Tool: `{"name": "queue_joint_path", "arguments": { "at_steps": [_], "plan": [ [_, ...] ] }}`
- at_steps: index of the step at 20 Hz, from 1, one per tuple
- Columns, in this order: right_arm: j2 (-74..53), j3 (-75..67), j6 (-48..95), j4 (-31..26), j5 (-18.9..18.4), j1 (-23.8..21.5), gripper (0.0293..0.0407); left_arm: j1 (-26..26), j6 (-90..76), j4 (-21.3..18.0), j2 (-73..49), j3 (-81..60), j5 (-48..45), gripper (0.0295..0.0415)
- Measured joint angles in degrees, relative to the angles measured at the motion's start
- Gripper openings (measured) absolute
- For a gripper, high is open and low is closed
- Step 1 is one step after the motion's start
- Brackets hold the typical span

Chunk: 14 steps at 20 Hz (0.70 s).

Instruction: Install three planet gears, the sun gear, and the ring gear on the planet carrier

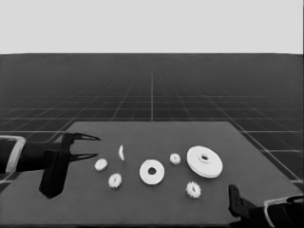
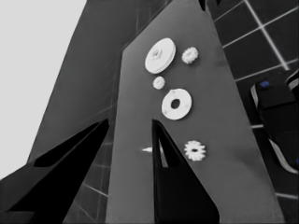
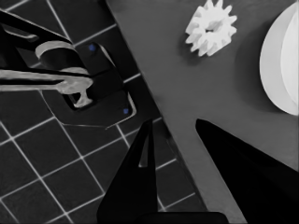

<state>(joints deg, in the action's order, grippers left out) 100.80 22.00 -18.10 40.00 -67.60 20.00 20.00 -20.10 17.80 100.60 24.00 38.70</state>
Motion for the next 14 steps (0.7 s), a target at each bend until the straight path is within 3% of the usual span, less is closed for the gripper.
{"name": "queue_joint_path", "arguments": {
  "at_steps": [1,2,3,4,5,6,7,8,9,11,14],
  "plan": [
    [0.78,-3.03,0.19,-4.33,1.33,3.1,0.0293,-4.05,0.15,-4.2,-0.16,-4.08,2.82,0.0295],
    [0.46,-1.69,0.11,-2.55,0.77,1.93,0.0308,-2.56,0.09,-2.5,-0.1,-2.45,1.69,0.0297],
    [0.26,-0.9,0.07,-1.51,0.45,1.25,0.0337,-1.65,0.05,-1.48,-0.08,-1.44,1.02,0.0314],
    [0.15,-0.45,0.04,-0.89,0.25,0.86,0.0368,-1.12,0.03,-0.88,-0.06,-0.85,0.62,0.0347],
    [0.08,-0.19,0.02,-0.53,0.14,0.63,0.038,-13.0,27.87,26.97,11.7,-2.41,25.09,0.0376],
    [0.05,-0.04,0.01,-0.32,0.08,0.5,0.0383,-18.78,56.52,29.39,27.12,2.89,51.85,0.0396],
    [0.02,0.05,0.01,-0.2,0.04,0.42,0.0384,-19.69,80.0,16.63,35.47,13.11,56.3,0.0403],
    [0.01,0.09,0.0,-0.13,0.02,0.38,0.0384,-19.97,90.65,7.17,38.35,22.1,54.63,0.0396],
    [0.0,0.12,0.0,-0.09,0.0,0.36,0.0385,-20.27,95.14,1.53,39.66,28.52,52.43,0.039],
    [0.0,0.15,0.0,-0.05,-0.01,0.33,0.0385,-20.68,97.89,-3.86,41.04,35.53,50.13,0.0386],
    [0.0,0.16,0.0,-0.03,-0.01,0.32,0.0385,-20.87,98.43,-6.23,41.78,39.06,49.21,0.0385]
  ]
}}
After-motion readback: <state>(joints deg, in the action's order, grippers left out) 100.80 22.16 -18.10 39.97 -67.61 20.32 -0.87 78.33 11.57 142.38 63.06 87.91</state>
